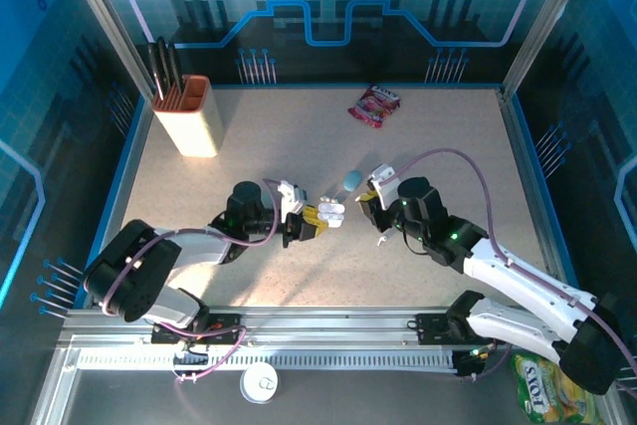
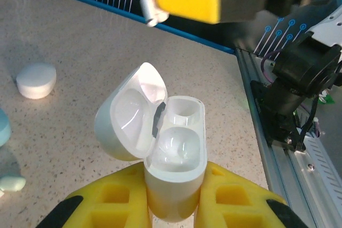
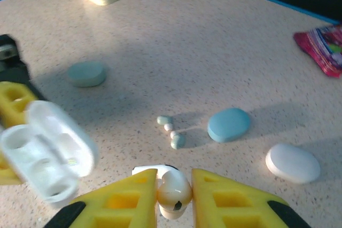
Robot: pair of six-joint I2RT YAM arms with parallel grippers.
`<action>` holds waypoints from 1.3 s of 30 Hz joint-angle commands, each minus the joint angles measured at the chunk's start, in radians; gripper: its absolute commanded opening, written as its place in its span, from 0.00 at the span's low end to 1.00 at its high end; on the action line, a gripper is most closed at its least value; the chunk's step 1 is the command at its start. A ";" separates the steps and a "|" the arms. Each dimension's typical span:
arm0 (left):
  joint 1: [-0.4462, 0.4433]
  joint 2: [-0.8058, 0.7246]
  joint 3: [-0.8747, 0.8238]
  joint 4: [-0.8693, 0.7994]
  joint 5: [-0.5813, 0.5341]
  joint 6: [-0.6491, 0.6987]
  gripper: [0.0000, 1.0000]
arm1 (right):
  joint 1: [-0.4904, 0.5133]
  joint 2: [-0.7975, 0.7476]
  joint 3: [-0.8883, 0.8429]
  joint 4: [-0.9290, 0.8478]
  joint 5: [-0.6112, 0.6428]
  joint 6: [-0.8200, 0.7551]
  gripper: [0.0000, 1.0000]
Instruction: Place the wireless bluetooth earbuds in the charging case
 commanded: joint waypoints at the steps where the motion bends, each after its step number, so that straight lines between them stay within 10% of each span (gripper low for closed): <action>1: 0.006 0.016 0.031 0.007 0.002 -0.004 0.12 | 0.062 -0.004 0.050 -0.034 0.061 -0.109 0.22; 39: 0.006 0.007 0.037 0.016 0.022 -0.036 0.12 | 0.281 0.277 0.177 -0.020 0.100 -0.265 0.21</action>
